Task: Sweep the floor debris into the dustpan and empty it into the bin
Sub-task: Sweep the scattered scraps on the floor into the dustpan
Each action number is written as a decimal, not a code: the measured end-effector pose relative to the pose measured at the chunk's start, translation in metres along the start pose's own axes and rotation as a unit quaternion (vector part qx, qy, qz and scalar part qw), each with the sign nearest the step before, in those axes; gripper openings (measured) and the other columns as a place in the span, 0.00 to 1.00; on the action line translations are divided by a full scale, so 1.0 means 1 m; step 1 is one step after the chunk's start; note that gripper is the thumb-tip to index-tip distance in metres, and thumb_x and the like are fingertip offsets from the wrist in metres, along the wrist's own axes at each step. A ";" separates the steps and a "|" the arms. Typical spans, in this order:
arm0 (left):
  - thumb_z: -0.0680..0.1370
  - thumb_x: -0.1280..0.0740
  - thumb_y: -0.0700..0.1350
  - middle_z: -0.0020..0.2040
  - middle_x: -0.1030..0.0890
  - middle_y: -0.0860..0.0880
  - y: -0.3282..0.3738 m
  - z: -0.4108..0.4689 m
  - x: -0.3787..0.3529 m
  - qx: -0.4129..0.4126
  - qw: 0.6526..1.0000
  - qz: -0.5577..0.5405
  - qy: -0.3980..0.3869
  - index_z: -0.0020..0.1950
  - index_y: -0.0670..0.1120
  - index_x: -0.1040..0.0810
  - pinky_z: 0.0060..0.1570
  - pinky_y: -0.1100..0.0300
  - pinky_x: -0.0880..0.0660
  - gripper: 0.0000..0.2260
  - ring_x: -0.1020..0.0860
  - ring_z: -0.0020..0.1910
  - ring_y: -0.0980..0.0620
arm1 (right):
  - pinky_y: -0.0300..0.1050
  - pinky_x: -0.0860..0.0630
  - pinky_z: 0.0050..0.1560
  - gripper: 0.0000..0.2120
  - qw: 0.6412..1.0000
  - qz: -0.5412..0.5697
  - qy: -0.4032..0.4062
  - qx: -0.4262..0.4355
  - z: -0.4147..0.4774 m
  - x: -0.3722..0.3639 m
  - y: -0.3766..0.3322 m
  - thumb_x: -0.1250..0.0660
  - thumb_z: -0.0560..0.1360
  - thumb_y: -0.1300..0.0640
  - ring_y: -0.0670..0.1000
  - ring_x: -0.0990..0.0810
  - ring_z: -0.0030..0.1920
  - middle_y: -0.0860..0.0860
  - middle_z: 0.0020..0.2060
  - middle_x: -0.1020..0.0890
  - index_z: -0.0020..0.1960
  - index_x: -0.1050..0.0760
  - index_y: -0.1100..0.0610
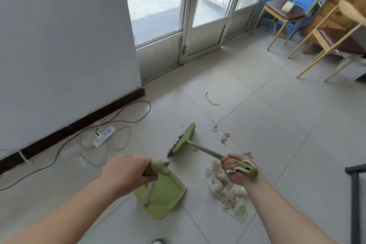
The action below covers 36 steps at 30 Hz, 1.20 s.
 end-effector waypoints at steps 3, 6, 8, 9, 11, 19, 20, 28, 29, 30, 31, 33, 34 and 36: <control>0.74 0.36 0.65 0.35 0.30 0.56 0.004 0.010 0.005 -0.011 1.000 -0.015 -0.008 0.40 0.53 0.32 0.34 0.58 0.34 0.17 0.29 0.38 0.52 | 0.46 0.33 0.13 0.18 0.998 0.038 -0.036 -0.023 -0.026 0.030 0.002 0.22 0.49 0.80 0.54 0.30 0.14 0.52 0.18 0.33 0.31 0.28 0.69; 0.74 0.35 0.64 0.36 0.30 0.56 0.010 0.018 0.008 -0.020 0.999 -0.025 -0.019 0.44 0.53 0.27 0.36 0.58 0.33 0.15 0.29 0.39 0.52 | 0.44 0.35 0.11 0.21 0.997 0.068 -0.042 -0.015 -0.046 0.048 0.007 0.22 0.45 0.81 0.49 0.35 0.14 0.55 0.18 0.31 0.31 0.28 0.70; 0.74 0.35 0.64 0.36 0.30 0.56 0.014 0.024 0.011 -0.026 0.999 -0.029 -0.022 0.44 0.52 0.27 0.37 0.58 0.33 0.16 0.29 0.40 0.51 | 0.42 0.36 0.12 0.23 0.996 0.075 -0.042 -0.003 -0.056 0.051 0.010 0.22 0.43 0.81 0.47 0.37 0.15 0.55 0.17 0.31 0.31 0.29 0.70; 0.74 0.35 0.64 0.36 0.31 0.56 0.016 0.026 0.013 -0.030 0.999 -0.030 -0.021 0.43 0.52 0.29 0.37 0.58 0.32 0.16 0.29 0.40 0.51 | 0.42 0.36 0.12 0.23 0.996 0.079 -0.043 0.002 -0.060 0.052 0.011 0.22 0.43 0.82 0.48 0.35 0.14 0.55 0.17 0.31 0.30 0.29 0.70; 0.74 0.35 0.64 0.35 0.33 0.56 0.020 0.030 0.016 -0.038 0.999 -0.028 -0.025 0.40 0.53 0.33 0.38 0.58 0.33 0.16 0.30 0.40 0.50 | 0.43 0.36 0.12 0.22 0.996 0.082 -0.038 0.005 -0.067 0.049 0.012 0.23 0.42 0.83 0.53 0.31 0.13 0.56 0.17 0.31 0.30 0.29 0.70; 0.74 0.36 0.65 0.38 0.30 0.55 0.038 0.040 0.026 -0.061 0.997 -0.019 -0.033 0.41 0.54 0.33 0.38 0.58 0.32 0.16 0.28 0.41 0.50 | 0.46 0.33 0.12 0.24 0.996 0.085 -0.010 0.031 -0.079 0.045 0.014 0.25 0.41 0.84 0.54 0.30 0.14 0.56 0.18 0.30 0.29 0.31 0.68; 0.74 0.36 0.64 0.38 0.30 0.55 0.040 0.041 0.028 -0.063 0.997 -0.016 -0.032 0.41 0.54 0.33 0.38 0.58 0.32 0.16 0.28 0.41 0.50 | 0.45 0.34 0.12 0.24 0.996 0.088 -0.012 0.031 -0.081 0.043 0.014 0.26 0.39 0.85 0.54 0.30 0.13 0.57 0.18 0.30 0.28 0.30 0.69; 0.74 0.35 0.64 0.39 0.27 0.55 0.044 0.052 0.045 -0.073 0.997 -0.009 -0.030 0.41 0.54 0.31 0.37 0.58 0.32 0.15 0.27 0.41 0.51 | 0.43 0.35 0.10 0.09 0.996 0.048 0.074 0.026 -0.091 0.036 0.013 0.35 0.66 0.65 0.52 0.31 0.13 0.55 0.18 0.30 0.29 0.30 0.68; 0.74 0.35 0.64 0.39 0.27 0.55 0.043 0.055 0.048 -0.071 0.997 -0.006 -0.028 0.41 0.54 0.31 0.37 0.58 0.32 0.15 0.27 0.41 0.51 | 0.42 0.35 0.10 0.12 0.996 0.047 0.076 0.030 -0.091 0.030 0.011 0.40 0.69 0.62 0.52 0.31 0.13 0.55 0.18 0.30 0.30 0.29 0.68; 0.74 0.35 0.65 0.39 0.28 0.55 0.041 0.057 0.050 -0.068 0.997 -0.006 -0.026 0.42 0.54 0.31 0.37 0.58 0.32 0.15 0.27 0.41 0.51 | 0.42 0.36 0.09 0.12 0.995 0.050 0.071 0.040 -0.090 0.022 0.009 0.42 0.69 0.61 0.51 0.31 0.12 0.55 0.18 0.30 0.30 0.30 0.67; 0.74 0.35 0.65 0.38 0.29 0.55 0.040 0.061 0.053 -0.064 0.998 -0.007 -0.022 0.42 0.54 0.31 0.37 0.58 0.32 0.15 0.28 0.41 0.51 | 0.41 0.36 0.09 0.09 0.995 0.049 0.068 0.047 -0.088 0.013 0.005 0.40 0.68 0.62 0.50 0.31 0.12 0.54 0.18 0.30 0.31 0.30 0.66; 0.74 0.35 0.64 0.37 0.30 0.56 0.036 0.073 0.061 -0.053 0.998 -0.013 -0.014 0.41 0.55 0.31 0.37 0.58 0.32 0.14 0.28 0.40 0.51 | 0.39 0.35 0.10 0.10 0.996 0.050 0.032 0.060 -0.076 0.000 -0.007 0.29 0.59 0.72 0.50 0.31 0.13 0.55 0.18 0.30 0.32 0.31 0.66; 0.74 0.35 0.64 0.37 0.29 0.56 0.034 0.080 0.065 -0.047 0.999 -0.017 -0.011 0.40 0.55 0.31 0.36 0.59 0.32 0.14 0.28 0.40 0.52 | 0.39 0.35 0.12 0.16 0.997 0.047 -0.008 0.052 -0.069 -0.008 -0.014 0.25 0.52 0.78 0.51 0.30 0.13 0.55 0.18 0.30 0.31 0.31 0.67; 0.74 0.35 0.64 0.37 0.28 0.56 0.029 0.095 0.071 -0.037 0.999 -0.020 -0.008 0.38 0.55 0.33 0.34 0.59 0.33 0.16 0.27 0.39 0.52 | 0.39 0.33 0.12 0.23 0.995 0.050 -0.072 0.040 -0.056 -0.026 -0.032 0.23 0.42 0.80 0.51 0.30 0.14 0.55 0.19 0.30 0.30 0.30 0.68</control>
Point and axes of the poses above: each hand's wrist, its own z-axis towards the middle knuckle, its own x-axis out of the back of the hand, y = z × x, the point moved 2 cm from there along z, towards the middle knuckle
